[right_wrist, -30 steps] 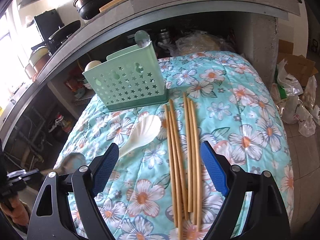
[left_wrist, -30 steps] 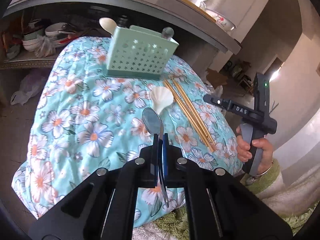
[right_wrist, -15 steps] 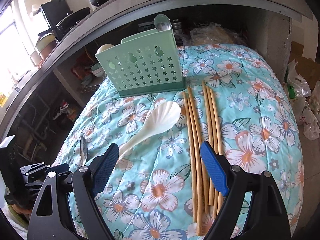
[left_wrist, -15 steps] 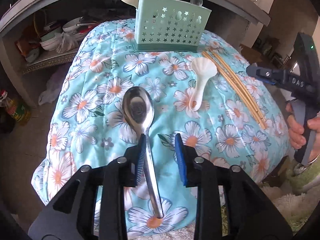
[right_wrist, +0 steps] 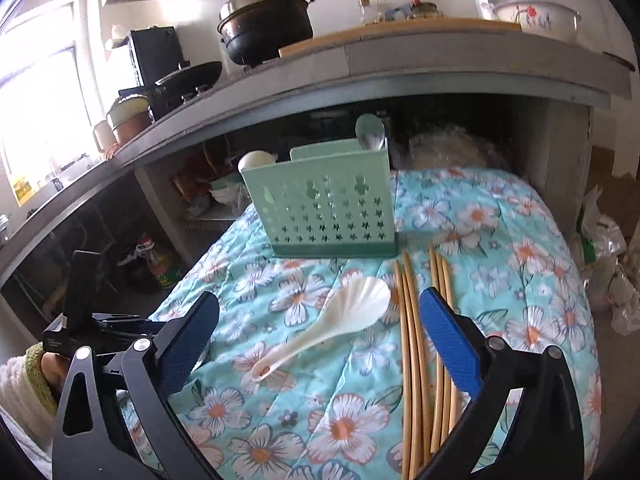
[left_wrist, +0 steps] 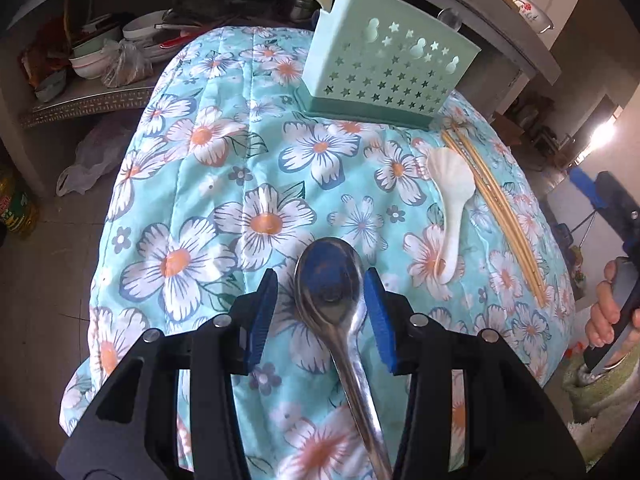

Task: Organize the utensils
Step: 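Grasp the metal spoon with the left gripper while the right gripper grasps the white ceramic spoon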

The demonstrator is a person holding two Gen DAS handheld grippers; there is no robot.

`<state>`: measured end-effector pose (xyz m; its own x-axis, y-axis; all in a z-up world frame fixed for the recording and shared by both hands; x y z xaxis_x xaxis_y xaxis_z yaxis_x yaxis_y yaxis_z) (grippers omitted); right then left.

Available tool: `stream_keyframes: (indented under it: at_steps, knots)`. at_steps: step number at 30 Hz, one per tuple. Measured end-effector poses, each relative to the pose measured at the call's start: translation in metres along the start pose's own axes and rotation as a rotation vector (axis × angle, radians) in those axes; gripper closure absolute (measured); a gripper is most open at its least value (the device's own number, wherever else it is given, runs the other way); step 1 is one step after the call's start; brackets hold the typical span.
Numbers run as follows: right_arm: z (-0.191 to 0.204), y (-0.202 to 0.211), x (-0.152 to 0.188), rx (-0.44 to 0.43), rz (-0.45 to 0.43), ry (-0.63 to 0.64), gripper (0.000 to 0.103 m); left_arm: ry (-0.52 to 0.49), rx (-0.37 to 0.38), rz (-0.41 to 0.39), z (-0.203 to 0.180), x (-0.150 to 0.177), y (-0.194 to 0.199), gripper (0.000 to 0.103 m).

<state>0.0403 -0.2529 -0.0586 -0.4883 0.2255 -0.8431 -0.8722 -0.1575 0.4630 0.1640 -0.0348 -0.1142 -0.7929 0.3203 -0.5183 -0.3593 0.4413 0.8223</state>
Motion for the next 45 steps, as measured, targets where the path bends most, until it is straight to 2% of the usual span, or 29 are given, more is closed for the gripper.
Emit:
stream_keyframes:
  at_steps: [3,6,11,14,16,24,27,32,38,45]
  knots:
    - [-0.004,-0.011,-0.003,-0.008,0.034,-0.026,0.006,0.001,0.013,0.033,0.004,-0.004,-0.018,0.062]
    - [-0.007,-0.017,-0.004,0.000,0.046,-0.037,0.006,-0.023,0.018,0.027,0.003,-0.006,-0.024,0.062]
    - [-0.007,-0.028,-0.008,0.055,0.054,0.063,0.006,-0.060,0.009,0.015,-0.003,-0.008,-0.029,0.065]
    - [-0.011,-0.040,-0.009,0.000,0.110,0.053,0.006,-0.078,0.009,0.007,-0.008,-0.008,-0.030,0.073]
    - [-0.016,-0.047,-0.009,-0.041,0.141,0.013,0.006,-0.079,0.013,0.006,-0.008,-0.008,-0.031,0.082]
    - [-0.030,-0.071,-0.005,-0.106,0.230,-0.055,0.007,-0.042,0.033,0.012,-0.001,-0.010,-0.025,0.096]
    - [-0.036,-0.083,-0.002,-0.111,0.278,-0.044,0.012,-0.032,0.049,0.002,0.000,-0.010,-0.019,0.099]
    - [-0.050,-0.105,-0.002,-0.101,0.348,-0.056,0.033,-0.033,0.036,-0.022,0.002,-0.009,-0.012,0.101]
    - [-0.069,-0.130,-0.007,-0.047,0.379,-0.055,0.048,-0.032,0.030,-0.027,0.005,-0.008,-0.013,0.100]
    - [-0.084,-0.151,-0.007,-0.035,0.419,-0.060,0.062,-0.012,0.041,-0.020,0.009,-0.007,-0.017,0.099]
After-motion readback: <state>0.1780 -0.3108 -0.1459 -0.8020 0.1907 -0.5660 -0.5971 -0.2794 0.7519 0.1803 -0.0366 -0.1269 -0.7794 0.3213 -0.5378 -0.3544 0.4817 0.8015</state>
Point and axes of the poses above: each gripper's, at about its wrist camera, not at the fingertips, and y roughly against the way its jaws point, z to its left, x to its underside, the point moved 2 cm from there along -y, roughly the way its jaws point, and after that the axes turned 3 degrees about -x, right-handed, at the moved point
